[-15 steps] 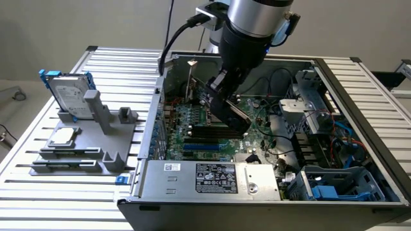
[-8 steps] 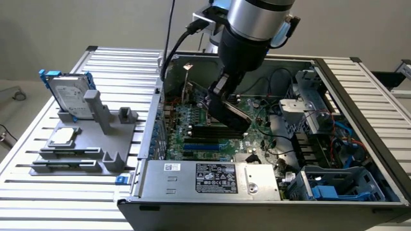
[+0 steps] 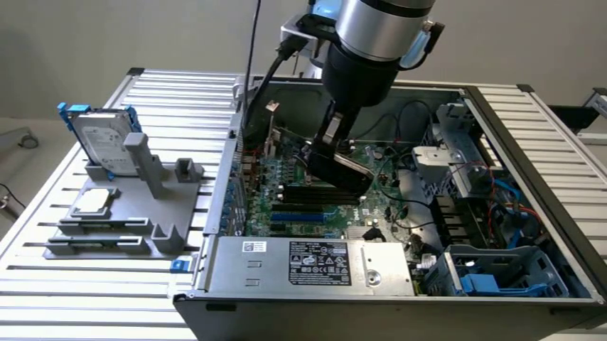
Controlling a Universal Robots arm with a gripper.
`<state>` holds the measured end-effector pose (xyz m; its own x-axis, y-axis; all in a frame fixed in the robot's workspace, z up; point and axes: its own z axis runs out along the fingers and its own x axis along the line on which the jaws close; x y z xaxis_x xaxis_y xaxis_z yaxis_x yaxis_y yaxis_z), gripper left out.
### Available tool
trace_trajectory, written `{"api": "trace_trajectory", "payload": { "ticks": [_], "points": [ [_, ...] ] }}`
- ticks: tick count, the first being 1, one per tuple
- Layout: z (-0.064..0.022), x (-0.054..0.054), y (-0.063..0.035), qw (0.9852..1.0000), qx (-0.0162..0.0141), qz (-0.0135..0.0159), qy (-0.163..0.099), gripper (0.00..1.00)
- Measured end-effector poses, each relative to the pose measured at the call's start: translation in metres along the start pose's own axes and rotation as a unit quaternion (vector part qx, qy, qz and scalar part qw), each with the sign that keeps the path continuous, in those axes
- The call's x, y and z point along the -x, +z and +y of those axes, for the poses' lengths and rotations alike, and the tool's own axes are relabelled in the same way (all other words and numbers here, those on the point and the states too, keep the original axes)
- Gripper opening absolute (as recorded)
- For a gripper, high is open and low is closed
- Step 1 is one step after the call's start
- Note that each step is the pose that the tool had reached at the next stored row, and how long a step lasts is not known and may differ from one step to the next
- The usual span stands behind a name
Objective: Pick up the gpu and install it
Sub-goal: 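Insert the gpu into the slot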
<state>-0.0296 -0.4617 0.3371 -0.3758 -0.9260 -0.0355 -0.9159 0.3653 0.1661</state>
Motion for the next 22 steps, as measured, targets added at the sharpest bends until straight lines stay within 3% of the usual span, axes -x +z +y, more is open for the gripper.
{"api": "trace_trajectory", "payload": {
  "ticks": [4, 9, 15, 19, 22],
  "points": [
    [0.0000, 0.0000, 0.0004, 0.9993, -0.0054, 0.0032, -0.036, 0.26],
    [-0.0002, -0.0001, 0.0015, 0.9968, -0.0188, 0.0045, -0.078, 0.26],
    [-0.0007, -0.0003, 0.0051, 0.9930, -0.0184, 0.0097, -0.117, 0.26],
    [0.0044, -0.0027, 0.0089, 0.9922, -0.0205, 0.0115, -0.122, 0.26],
    [0.0062, -0.0035, 0.0097, 0.9918, -0.0218, 0.0161, -0.125, 0.26]
  ]
}}
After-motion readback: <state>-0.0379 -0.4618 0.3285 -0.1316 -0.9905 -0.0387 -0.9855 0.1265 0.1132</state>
